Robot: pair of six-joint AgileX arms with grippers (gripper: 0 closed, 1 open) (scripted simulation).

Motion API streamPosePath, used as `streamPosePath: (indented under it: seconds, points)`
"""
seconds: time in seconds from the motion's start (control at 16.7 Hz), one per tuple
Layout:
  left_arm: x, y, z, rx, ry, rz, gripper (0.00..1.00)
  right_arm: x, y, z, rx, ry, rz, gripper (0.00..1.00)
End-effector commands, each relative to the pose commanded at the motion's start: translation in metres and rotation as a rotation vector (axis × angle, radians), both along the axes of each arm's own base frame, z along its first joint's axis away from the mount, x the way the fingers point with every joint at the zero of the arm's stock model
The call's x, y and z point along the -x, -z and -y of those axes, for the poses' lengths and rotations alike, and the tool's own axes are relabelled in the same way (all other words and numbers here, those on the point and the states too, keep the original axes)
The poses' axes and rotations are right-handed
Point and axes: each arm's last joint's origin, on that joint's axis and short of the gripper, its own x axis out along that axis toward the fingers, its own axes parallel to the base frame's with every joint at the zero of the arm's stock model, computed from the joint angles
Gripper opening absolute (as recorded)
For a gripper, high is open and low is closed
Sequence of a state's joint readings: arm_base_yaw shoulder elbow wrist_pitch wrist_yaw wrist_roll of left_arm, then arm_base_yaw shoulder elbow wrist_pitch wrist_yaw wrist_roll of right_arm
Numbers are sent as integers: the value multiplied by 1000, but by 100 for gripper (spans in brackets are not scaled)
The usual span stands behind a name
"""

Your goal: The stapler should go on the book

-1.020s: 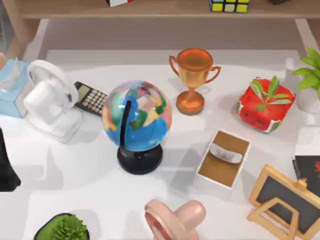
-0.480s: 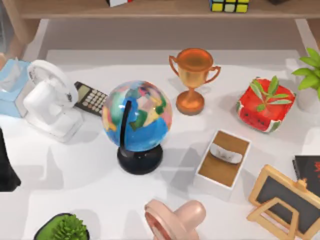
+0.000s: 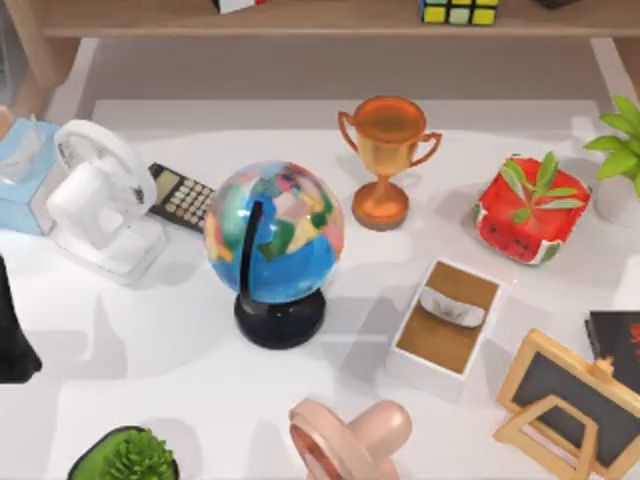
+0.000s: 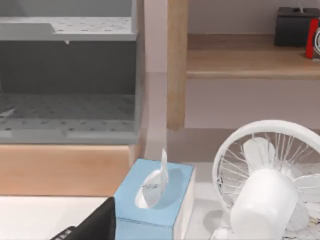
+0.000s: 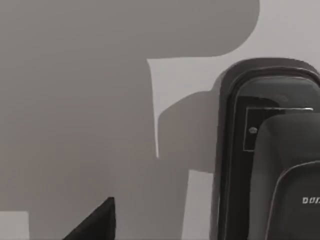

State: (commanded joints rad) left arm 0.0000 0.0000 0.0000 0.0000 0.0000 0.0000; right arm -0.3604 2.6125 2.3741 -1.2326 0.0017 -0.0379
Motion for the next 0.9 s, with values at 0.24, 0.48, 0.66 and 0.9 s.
streamPosePath:
  seconds: [0.24,0.48,0.66,0.9]
  points:
    - [0,0,0,0,0,0,100,0,0,0,0,0,0,70]
    - [0,0,0,0,0,0,100,0,0,0,0,0,0,40]
    - [0,0,0,0,0,0,100,0,0,0,0,0,0,17]
    - [0,0,0,0,0,0,100,0,0,0,0,0,0,0]
